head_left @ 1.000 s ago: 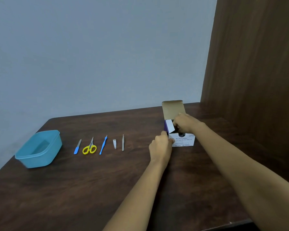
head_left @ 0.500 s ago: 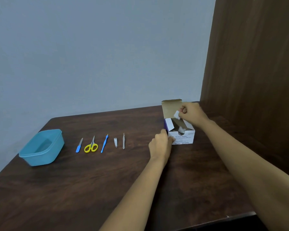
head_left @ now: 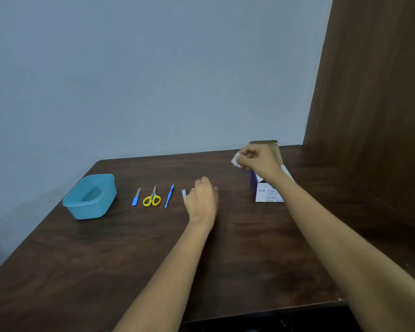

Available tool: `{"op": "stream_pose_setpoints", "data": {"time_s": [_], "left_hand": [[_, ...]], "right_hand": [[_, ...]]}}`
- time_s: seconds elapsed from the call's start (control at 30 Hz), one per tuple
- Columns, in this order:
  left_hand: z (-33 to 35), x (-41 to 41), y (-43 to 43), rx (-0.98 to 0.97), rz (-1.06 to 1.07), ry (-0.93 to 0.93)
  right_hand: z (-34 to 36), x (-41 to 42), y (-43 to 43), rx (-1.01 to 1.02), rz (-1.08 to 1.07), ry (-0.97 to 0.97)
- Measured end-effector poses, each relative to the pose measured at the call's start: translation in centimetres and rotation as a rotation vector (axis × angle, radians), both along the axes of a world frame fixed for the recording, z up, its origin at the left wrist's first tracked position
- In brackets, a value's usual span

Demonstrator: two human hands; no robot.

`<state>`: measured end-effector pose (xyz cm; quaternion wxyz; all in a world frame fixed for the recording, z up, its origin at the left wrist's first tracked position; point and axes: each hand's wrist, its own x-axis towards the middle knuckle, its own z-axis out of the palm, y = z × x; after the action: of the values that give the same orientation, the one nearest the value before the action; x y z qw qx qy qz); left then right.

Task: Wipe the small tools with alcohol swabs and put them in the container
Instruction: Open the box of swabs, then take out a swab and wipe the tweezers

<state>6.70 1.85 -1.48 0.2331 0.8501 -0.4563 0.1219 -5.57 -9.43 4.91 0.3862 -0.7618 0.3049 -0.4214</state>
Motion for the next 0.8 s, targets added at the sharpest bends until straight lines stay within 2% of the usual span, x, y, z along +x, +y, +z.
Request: {"op": "stream_pose_setpoints", "data": {"time_s": [0.17,0.3,0.47,0.53,0.6,0.73,0.8], "left_hand": [[-1.0,2.4,0.5,0.085,0.108,0.029],[-1.3,2.5,0.3,0.122,0.111,0.039],[-1.7,2.8,-0.6,0.178,0.145,0.06],[-1.9,3.3,-1.1,0.201,0.109,-0.018],[-1.6,2.9,-0.5,0.3,0.149,-0.018],[-1.4,3.2,-0.8,0.289,0.11,-0.183],[-0.7,2.8,-0.5,0.294,0.1,-0.178]], "right_hand": [[-3.5,3.4,3.2,0.073,-0.004,-0.014],[-7.2,5.0,4.9,0.142,-0.172,-0.165],[-9.5,5.5,5.1,0.229,-0.294,-0.231],[-9.6,5.5,4.8,0.254,-0.305,-0.249],[-9.6,5.4,4.6,0.288,-0.311,-0.274],[-9.6,5.2,4.7,0.34,-0.305,-0.307],[-9.6,5.1,4.7,0.351,-0.302,-0.318]]}}
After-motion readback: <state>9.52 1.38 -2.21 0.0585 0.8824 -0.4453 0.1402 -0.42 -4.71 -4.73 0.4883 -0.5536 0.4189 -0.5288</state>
